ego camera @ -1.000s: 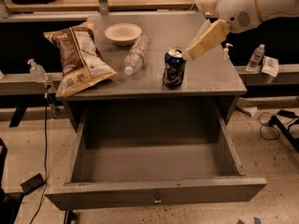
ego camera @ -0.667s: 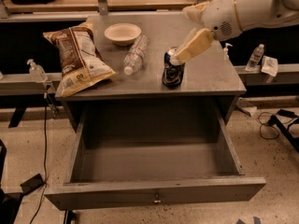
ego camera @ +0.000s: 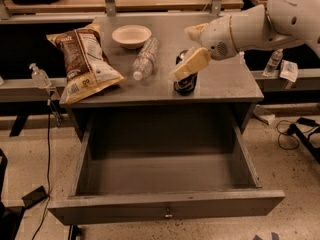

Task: Place pepsi can into top drawer

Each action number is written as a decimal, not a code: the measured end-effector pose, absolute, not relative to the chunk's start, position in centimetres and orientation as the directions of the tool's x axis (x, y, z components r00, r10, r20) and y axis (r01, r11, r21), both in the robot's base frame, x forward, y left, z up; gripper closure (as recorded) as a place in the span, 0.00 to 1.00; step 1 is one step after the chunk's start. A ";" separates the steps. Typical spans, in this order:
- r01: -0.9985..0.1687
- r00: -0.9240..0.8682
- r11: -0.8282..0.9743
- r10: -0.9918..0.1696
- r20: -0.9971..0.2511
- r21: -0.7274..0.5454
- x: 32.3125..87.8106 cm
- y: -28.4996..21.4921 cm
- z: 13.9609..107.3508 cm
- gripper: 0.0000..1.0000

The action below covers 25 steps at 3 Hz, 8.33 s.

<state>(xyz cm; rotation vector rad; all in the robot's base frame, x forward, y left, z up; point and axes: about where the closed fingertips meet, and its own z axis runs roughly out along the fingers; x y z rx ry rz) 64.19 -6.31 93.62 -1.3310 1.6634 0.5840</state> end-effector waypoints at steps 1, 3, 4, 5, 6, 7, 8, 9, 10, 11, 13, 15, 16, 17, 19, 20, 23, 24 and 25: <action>-0.939 -0.033 0.314 -0.491 -0.871 -0.141 64.4 -5.6 91.8 0.00; -0.939 -0.044 0.329 -0.408 -0.912 -0.101 63.6 -6.0 88.5 0.18; -0.940 -0.001 0.317 -0.376 -0.927 -0.128 63.0 -6.1 88.6 0.41; -0.940 0.035 0.306 -0.350 -0.936 -0.149 62.7 -6.2 89.1 0.65; -0.939 0.077 0.301 -0.293 -0.953 -0.168 62.1 -6.9 90.3 0.88; -0.941 0.157 0.253 -0.263 -0.952 -0.225 59.0 -8.2 93.0 1.00; -0.941 0.157 0.253 -0.263 -0.952 -0.225 59.0 -8.2 93.0 1.00; -0.941 0.185 0.242 -0.225 -0.957 -0.238 59.3 -8.5 92.4 1.00; -0.930 0.228 0.247 -0.195 -0.954 -0.272 57.6 -8.9 92.0 1.00; -0.946 0.172 0.235 -0.217 -0.961 -0.223 53.2 -8.6 87.5 1.00; -0.952 0.159 0.227 -0.209 -0.965 -0.206 53.5 -8.2 85.6 1.00; -0.983 0.081 0.134 -0.282 -0.956 -0.123 54.7 -7.5 73.2 1.00; -0.983 0.090 0.130 -0.294 -0.951 -0.133 54.7 -7.4 72.8 1.00; -0.979 0.124 0.113 -0.339 -0.932 -0.172 54.5 -7.4 71.3 1.00; -0.970 0.160 0.076 -0.522 -0.838 -0.232 53.7 -9.3 66.0 0.97; -0.975 0.150 0.067 -0.504 -0.850 -0.212 53.7 -9.7 64.7 0.75; -0.976 0.151 0.063 -0.503 -0.851 -0.211 53.7 -9.5 65.0 0.00; -0.976 0.151 0.063 -0.502 -0.851 -0.210 53.7 -9.5 65.0 0.00; -0.977 0.159 0.053 -0.452 -0.877 -0.205 53.5 -9.2 65.6 0.00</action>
Offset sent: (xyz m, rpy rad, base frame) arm -0.0070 -0.0067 -0.0674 0.1099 0.0701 -0.0291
